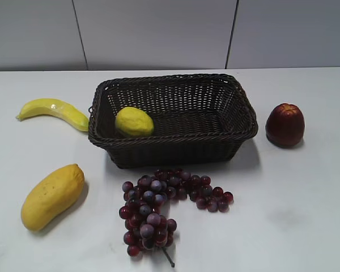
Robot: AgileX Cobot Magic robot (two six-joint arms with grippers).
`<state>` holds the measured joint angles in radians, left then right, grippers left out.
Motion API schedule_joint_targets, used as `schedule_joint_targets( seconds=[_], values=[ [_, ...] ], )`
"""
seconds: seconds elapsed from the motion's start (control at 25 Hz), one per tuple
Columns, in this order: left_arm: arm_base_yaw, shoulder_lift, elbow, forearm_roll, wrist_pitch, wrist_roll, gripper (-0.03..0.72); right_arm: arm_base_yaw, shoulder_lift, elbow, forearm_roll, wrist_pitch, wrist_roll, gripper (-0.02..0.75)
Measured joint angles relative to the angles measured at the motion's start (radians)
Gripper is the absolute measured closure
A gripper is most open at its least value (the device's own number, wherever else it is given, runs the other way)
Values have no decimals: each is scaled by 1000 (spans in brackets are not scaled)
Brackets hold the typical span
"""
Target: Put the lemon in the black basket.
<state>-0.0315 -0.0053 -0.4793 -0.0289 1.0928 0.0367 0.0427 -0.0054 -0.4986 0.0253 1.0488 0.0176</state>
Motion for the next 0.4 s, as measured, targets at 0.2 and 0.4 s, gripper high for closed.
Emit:
schedule_joint_targets(
  seconds=[0.2,0.4],
  values=[
    [0,0,0,1,0,0,450,0,0,0,0,0,0,152],
    [0,0,0,1,0,0,450,0,0,0,0,0,0,152]
  ],
)
